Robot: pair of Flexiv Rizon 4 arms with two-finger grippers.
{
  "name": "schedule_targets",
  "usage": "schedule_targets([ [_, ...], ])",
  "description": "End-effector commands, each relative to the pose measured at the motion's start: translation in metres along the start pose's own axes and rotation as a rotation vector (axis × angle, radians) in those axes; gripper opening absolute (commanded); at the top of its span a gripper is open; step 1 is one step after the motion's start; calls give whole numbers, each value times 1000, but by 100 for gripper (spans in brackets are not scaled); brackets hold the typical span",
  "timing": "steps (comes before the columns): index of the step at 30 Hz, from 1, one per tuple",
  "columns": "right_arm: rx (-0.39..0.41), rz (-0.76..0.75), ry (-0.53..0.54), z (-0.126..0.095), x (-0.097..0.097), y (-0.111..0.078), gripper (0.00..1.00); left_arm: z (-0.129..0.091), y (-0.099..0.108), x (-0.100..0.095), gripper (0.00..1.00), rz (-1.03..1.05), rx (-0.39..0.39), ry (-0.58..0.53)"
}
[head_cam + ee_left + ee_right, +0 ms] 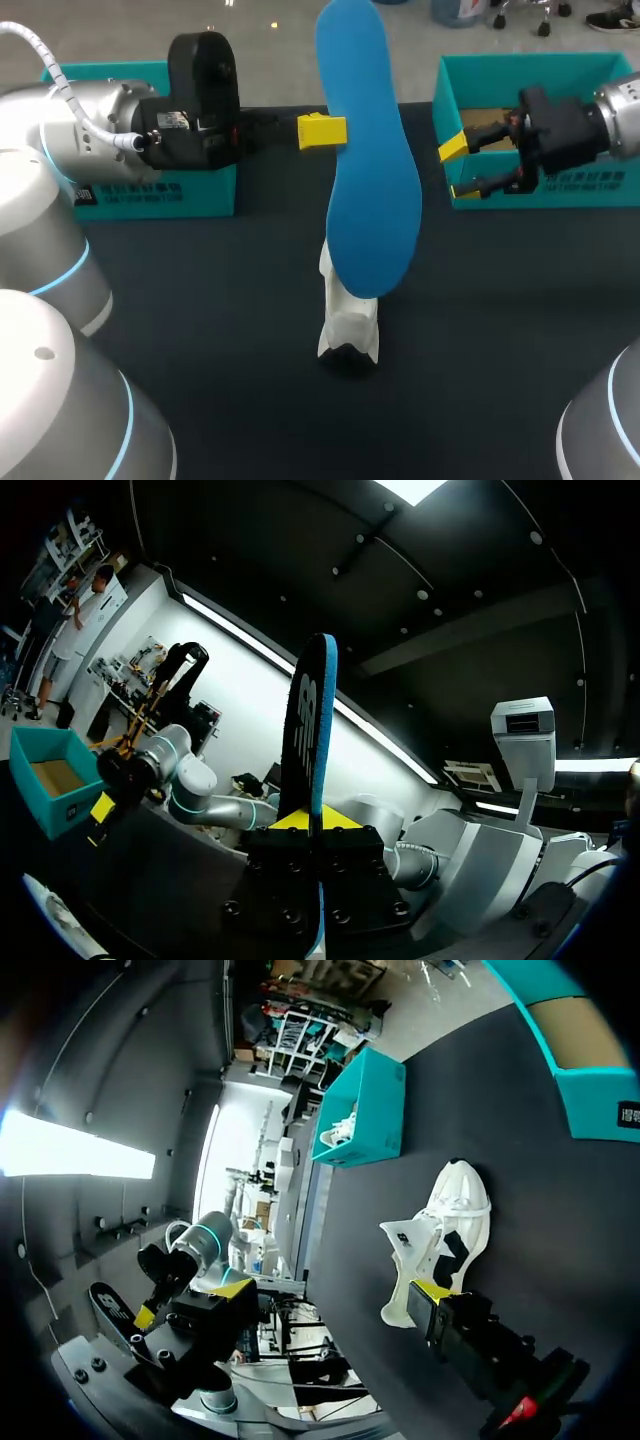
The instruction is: Take the shoe out of the shoebox, open the shoe tongue, remove and reinsert the insole, then place the shoe into the shoebox
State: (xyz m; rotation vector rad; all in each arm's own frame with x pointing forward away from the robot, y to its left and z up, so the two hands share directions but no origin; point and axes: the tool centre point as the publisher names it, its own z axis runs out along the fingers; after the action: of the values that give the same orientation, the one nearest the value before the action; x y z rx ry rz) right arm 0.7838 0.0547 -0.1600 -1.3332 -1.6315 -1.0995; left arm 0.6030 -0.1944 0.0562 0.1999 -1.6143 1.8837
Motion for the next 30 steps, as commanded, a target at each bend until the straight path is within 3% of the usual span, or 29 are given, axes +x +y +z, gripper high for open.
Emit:
schedule_targets([
  [1,-1,-9,42,-4,7,0,100,1,0,-1,0,1,2,2],
  [11,-1,-9,42,-4,7,0,100,1,0,-1,0,1,2,2],
  [20,-1,-9,42,-4,7,0,100,-28,-2,-27,0,439,-268,-92],
  [25,-1,-9,42,-4,7,0,100,-38,2,-36,0,634,-352,-94],
  [30,-1,-9,42,-4,7,0,100,-37,5,-45,0,852,-375,-51],
])
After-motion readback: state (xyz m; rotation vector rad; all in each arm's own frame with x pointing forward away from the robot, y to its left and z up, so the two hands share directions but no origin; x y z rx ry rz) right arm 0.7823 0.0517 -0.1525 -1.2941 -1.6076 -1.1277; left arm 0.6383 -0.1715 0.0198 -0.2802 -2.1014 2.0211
